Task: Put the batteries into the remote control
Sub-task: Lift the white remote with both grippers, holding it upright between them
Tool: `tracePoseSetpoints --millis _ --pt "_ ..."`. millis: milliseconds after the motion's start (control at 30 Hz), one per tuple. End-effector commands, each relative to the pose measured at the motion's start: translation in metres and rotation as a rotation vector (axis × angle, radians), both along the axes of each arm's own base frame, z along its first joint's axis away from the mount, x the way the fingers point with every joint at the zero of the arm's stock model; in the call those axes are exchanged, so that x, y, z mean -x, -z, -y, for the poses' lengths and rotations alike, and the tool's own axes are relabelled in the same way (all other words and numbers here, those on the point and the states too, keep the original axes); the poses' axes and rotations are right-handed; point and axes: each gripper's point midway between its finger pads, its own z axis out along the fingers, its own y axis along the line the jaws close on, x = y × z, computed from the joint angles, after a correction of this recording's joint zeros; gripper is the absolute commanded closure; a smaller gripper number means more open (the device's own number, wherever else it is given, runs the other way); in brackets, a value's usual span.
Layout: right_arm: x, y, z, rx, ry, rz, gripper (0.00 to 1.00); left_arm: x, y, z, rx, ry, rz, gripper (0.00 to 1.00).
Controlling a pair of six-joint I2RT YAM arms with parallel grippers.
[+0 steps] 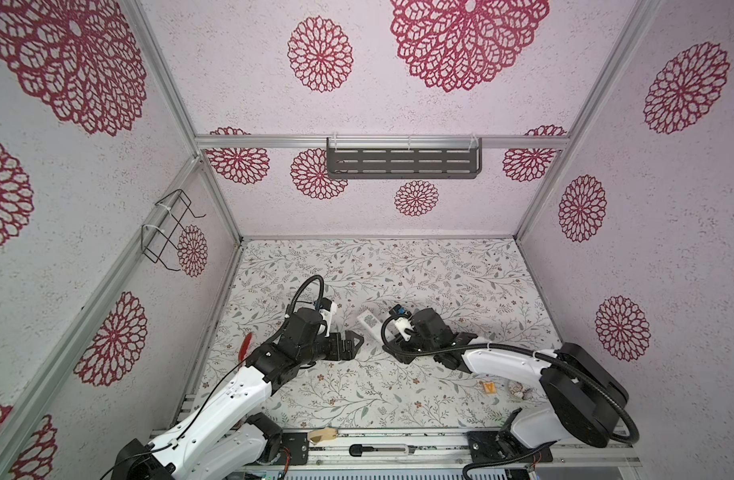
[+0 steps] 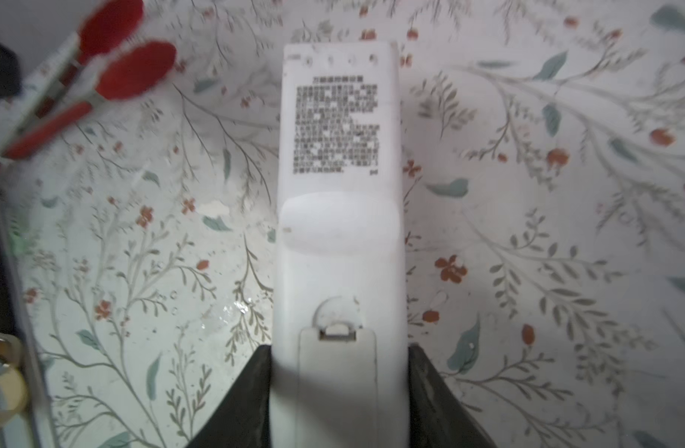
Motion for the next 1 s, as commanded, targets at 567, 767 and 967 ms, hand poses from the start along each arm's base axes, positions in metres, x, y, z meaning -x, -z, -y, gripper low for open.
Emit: tracePoseSetpoints --millis 567,767,967 --pt "0.061 -0.219 -0.003 -0.798 -0.462 -0.069 0.77 0.004 -0.134 0.072 0.427 0.395 0.5 0.03" --pt "0.07 -0.229 0.001 -0.853 -0.497 -0.093 0.77 0.006 -0.154 0.079 0.47 0.453 0.563 0.03" --pt "0.074 -0.231 0.003 -0.864 -0.509 -0.091 0.78 0.007 -0.175 0.076 0.519 0.477 0.615 0.03"
